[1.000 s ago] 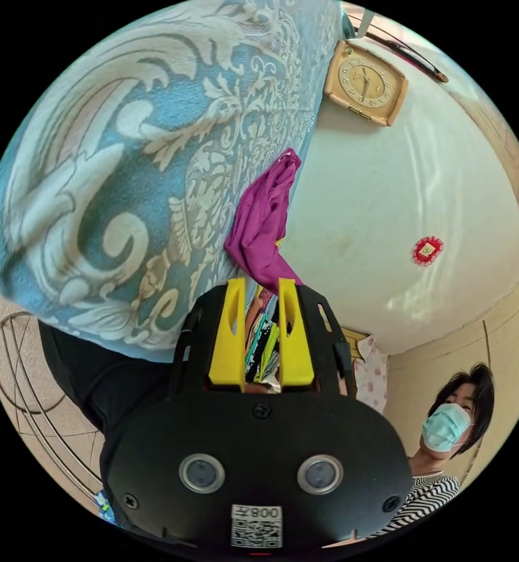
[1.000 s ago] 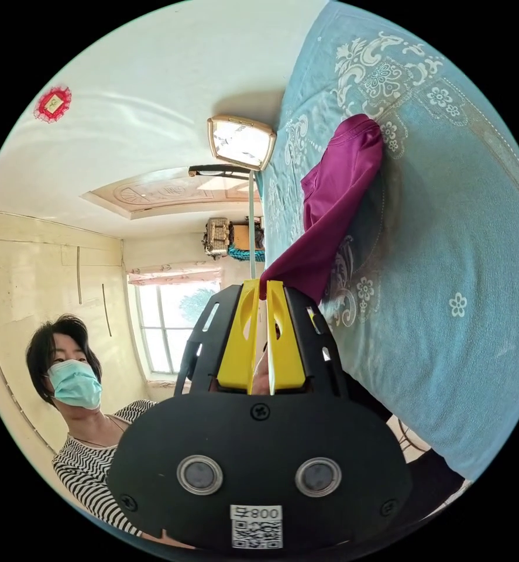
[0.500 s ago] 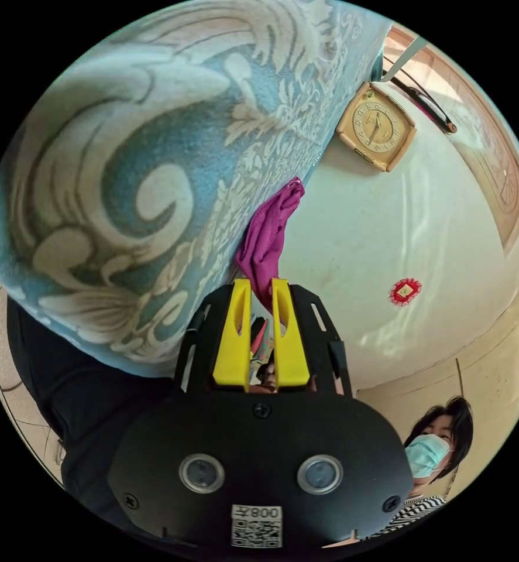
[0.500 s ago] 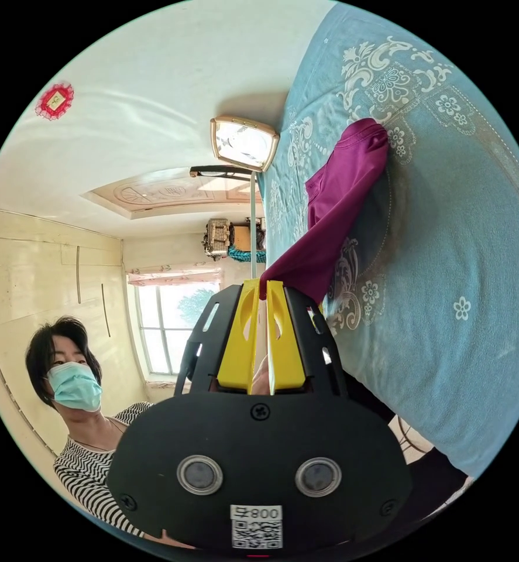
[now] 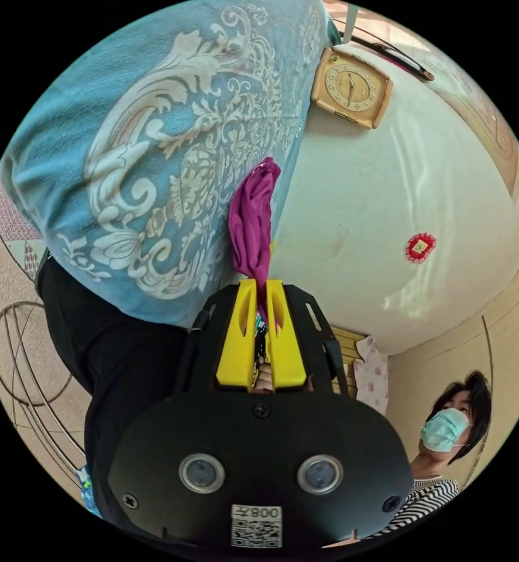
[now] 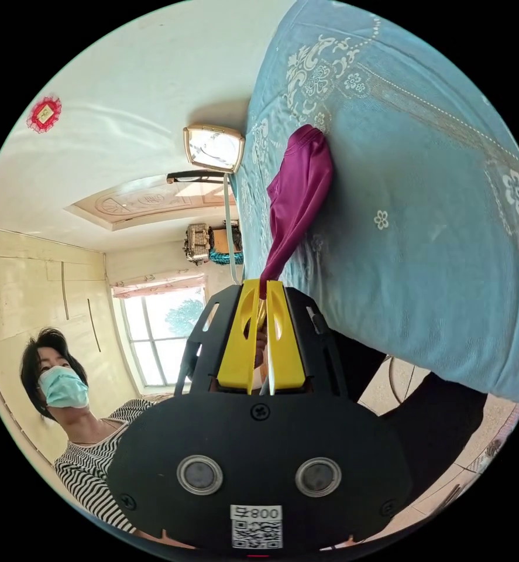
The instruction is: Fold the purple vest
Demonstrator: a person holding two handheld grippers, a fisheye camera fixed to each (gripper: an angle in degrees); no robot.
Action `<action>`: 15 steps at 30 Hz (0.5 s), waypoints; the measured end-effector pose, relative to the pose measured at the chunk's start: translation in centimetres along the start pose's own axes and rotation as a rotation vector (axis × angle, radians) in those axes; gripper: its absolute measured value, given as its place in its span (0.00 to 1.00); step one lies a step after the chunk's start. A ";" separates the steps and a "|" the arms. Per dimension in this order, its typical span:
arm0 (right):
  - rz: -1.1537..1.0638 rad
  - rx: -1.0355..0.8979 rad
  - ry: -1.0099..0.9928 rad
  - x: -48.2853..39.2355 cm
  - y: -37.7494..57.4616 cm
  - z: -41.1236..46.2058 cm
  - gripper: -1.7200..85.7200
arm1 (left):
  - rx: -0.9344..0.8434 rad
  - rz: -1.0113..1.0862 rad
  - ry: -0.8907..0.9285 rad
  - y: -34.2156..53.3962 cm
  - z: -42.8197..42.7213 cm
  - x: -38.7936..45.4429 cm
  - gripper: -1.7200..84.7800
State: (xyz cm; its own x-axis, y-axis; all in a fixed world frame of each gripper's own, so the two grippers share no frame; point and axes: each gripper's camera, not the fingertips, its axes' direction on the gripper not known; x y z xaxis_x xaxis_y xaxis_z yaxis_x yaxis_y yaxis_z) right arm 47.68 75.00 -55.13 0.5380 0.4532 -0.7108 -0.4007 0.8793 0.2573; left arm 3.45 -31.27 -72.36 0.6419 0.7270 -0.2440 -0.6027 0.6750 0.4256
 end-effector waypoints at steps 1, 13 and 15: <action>0.006 -0.002 0.006 0.4 1.1 -0.9 0.04 | -0.020 0.010 -0.012 0.7 0.0 0.4 0.06; -0.046 -0.013 -0.017 1.8 10.8 -10.6 0.04 | -0.144 0.126 -0.042 7.9 1.7 5.5 0.06; -0.065 -0.007 -0.025 1.8 12.0 -12.3 0.04 | -0.158 0.150 -0.045 8.7 2.5 6.7 0.06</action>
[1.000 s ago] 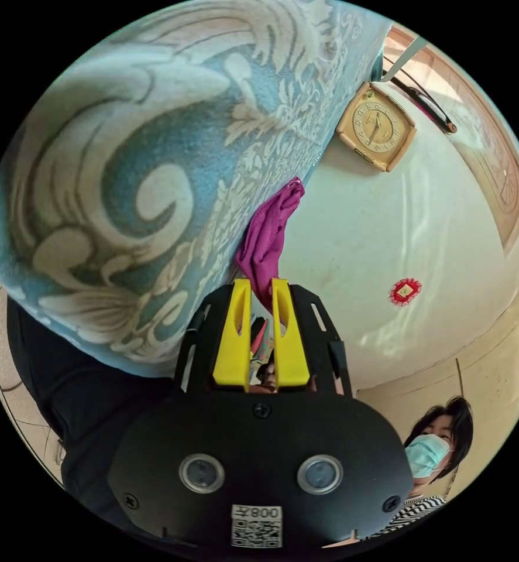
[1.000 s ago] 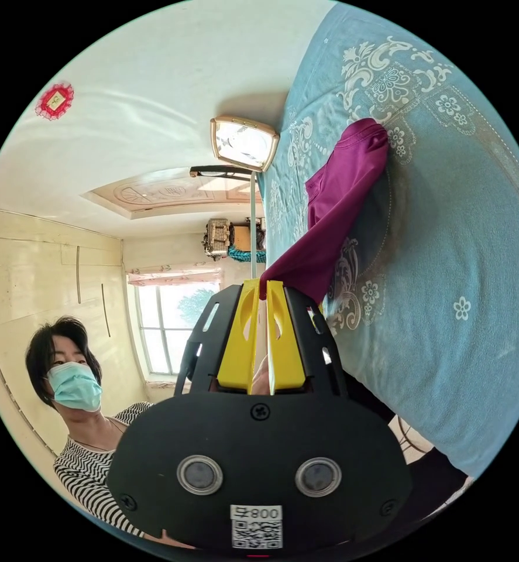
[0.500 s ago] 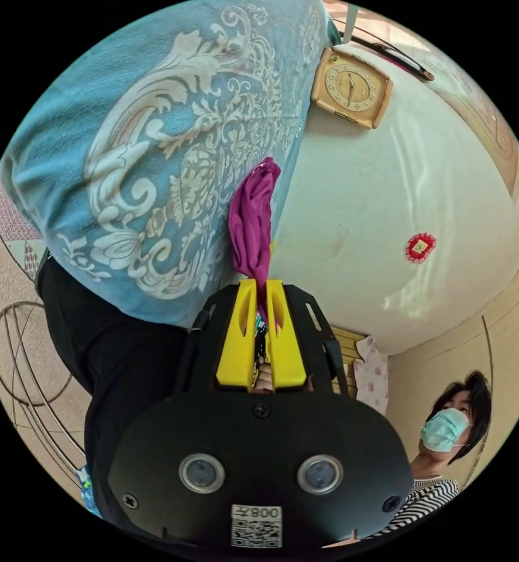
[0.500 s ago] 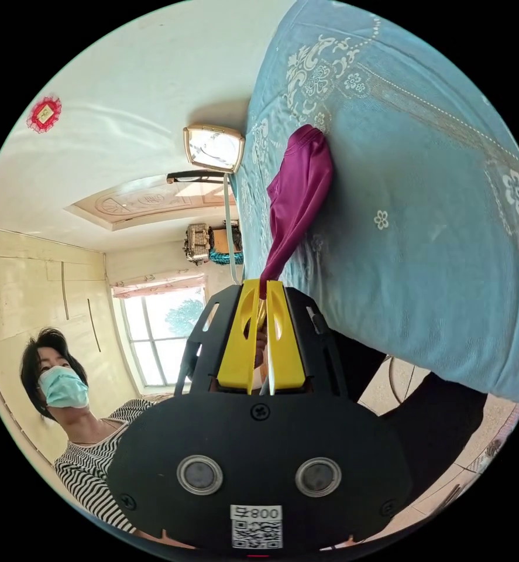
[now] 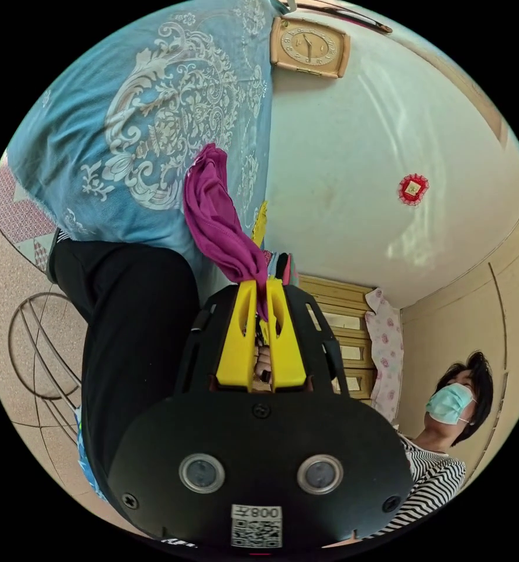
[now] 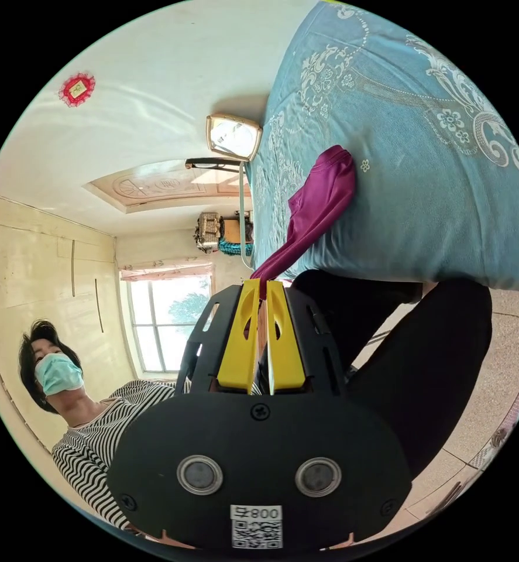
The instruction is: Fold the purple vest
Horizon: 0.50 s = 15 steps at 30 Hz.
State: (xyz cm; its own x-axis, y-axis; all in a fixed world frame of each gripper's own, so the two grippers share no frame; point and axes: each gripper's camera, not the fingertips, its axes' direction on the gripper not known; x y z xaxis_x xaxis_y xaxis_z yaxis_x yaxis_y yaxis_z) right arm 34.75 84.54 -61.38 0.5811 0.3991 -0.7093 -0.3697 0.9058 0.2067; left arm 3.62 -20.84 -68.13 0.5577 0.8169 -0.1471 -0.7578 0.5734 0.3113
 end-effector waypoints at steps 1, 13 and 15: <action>-0.014 0.004 -0.003 -0.1 0.7 -1.1 0.04 | -0.011 0.017 -0.003 0.3 0.6 0.9 0.06; -0.156 0.101 -0.085 -1.4 7.1 -14.2 0.04 | -0.101 0.158 0.041 2.1 8.9 10.8 0.05; -0.182 0.125 -0.101 -1.8 7.8 -16.3 0.04 | -0.115 0.178 0.052 2.1 10.5 12.4 0.05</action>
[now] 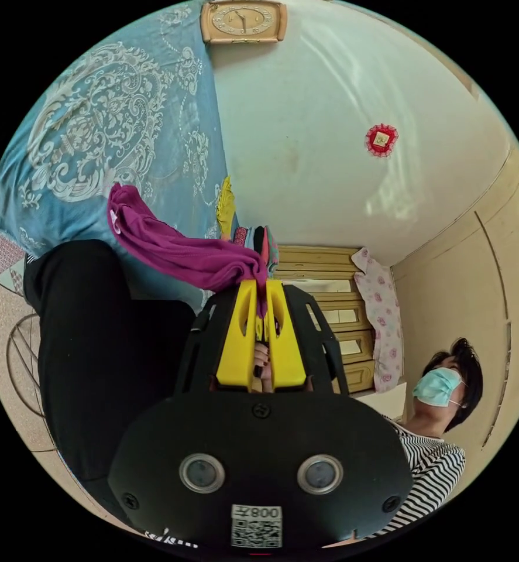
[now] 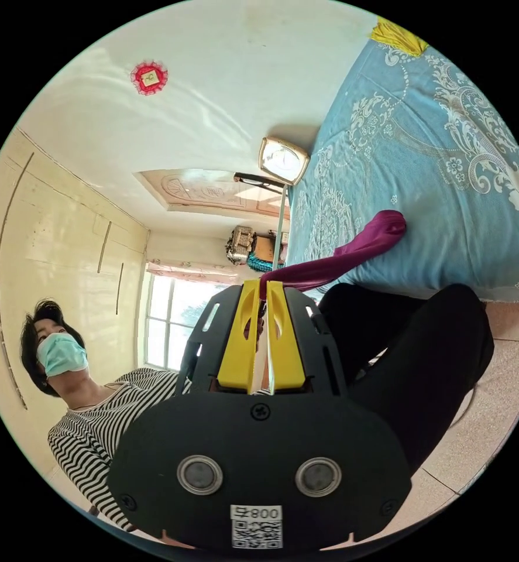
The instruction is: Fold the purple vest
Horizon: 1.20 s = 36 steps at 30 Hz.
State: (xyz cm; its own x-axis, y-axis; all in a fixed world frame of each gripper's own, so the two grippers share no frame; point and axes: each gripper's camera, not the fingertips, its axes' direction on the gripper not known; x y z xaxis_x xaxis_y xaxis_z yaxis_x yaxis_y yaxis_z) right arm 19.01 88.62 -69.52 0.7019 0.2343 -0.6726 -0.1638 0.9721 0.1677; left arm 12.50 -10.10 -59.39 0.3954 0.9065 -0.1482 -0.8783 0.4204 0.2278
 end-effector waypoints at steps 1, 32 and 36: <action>-0.018 0.014 -0.010 -0.4 0.2 -1.4 0.04 | -0.011 0.015 0.005 -0.4 1.2 1.0 0.05; -0.221 0.261 0.167 -8.1 -34.1 -39.5 0.04 | -0.275 0.234 -0.018 -34.3 52.1 21.4 0.05; -0.315 0.316 0.198 -12.7 -45.1 -45.7 0.04 | -0.246 0.383 0.014 -42.2 62.3 27.3 0.05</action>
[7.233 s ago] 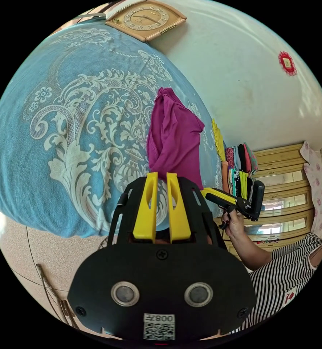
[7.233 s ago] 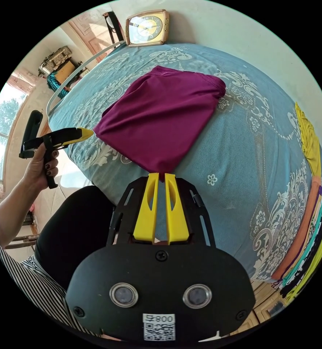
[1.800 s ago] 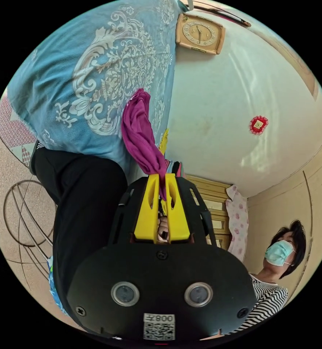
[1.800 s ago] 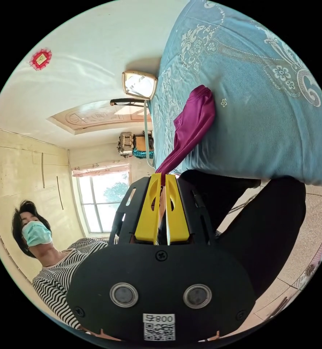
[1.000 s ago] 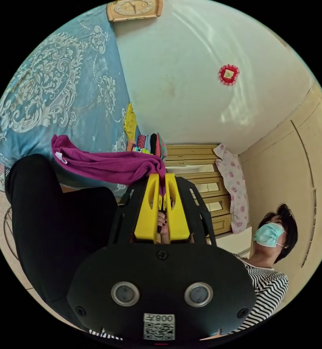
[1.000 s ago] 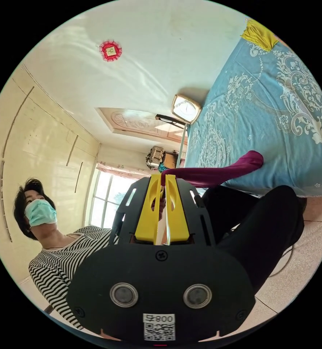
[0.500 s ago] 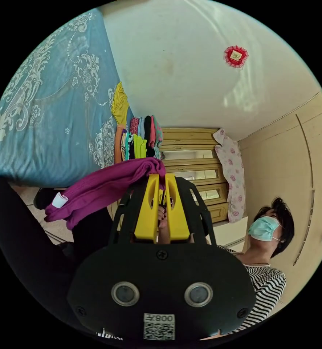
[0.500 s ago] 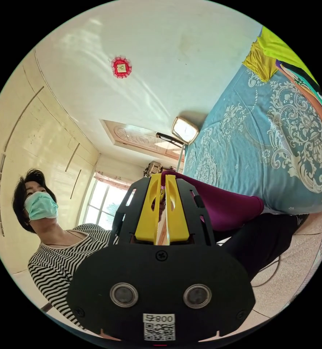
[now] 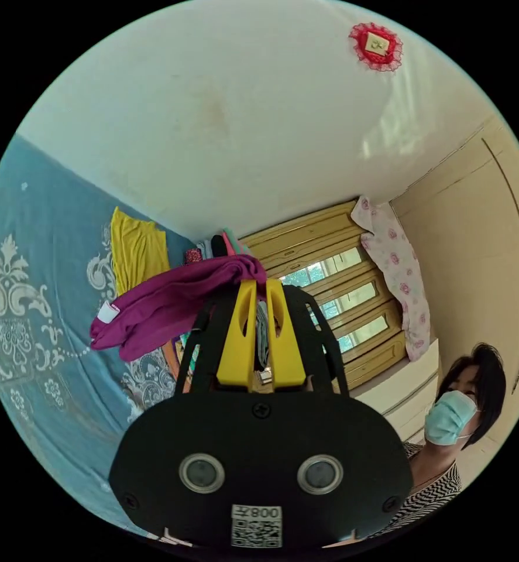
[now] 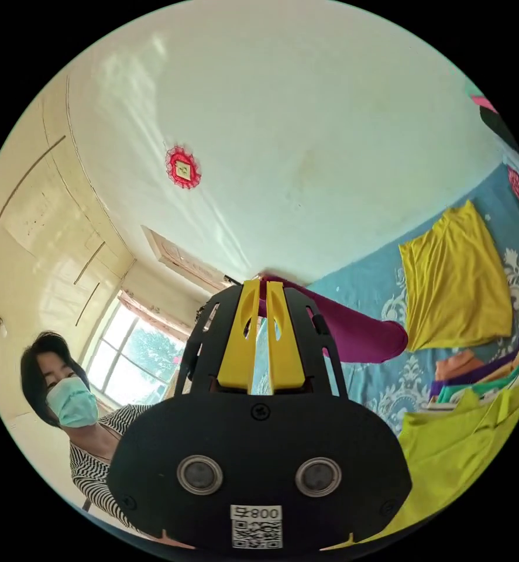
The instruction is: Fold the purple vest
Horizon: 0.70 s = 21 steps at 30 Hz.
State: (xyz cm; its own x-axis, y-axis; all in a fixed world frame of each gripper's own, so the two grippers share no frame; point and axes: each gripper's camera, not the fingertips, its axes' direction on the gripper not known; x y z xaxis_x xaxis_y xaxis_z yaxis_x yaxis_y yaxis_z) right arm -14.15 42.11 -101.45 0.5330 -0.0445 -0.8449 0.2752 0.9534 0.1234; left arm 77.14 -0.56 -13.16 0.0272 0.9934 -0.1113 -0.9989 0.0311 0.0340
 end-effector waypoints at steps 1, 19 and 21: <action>-0.040 0.012 0.026 -0.2 -3.7 -1.0 0.04 | 0.006 0.059 0.001 -3.3 2.6 0.8 0.05; 0.507 -0.269 0.828 22.9 -18.0 -3.1 0.04 | -0.332 -0.287 -0.187 -10.2 32.8 -19.4 0.04; 0.503 -0.250 0.840 22.3 -18.8 -3.2 0.03 | -0.340 -0.273 -0.210 -10.2 33.5 -19.3 0.03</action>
State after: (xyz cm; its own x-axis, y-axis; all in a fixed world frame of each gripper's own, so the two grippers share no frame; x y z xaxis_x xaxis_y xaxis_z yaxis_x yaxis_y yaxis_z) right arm -9.99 24.11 -124.28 -0.2217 0.5124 -0.8296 -0.0529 0.8432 0.5349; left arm 88.07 -16.39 21.89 0.2615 0.9559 0.1336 -0.9091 0.2905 -0.2987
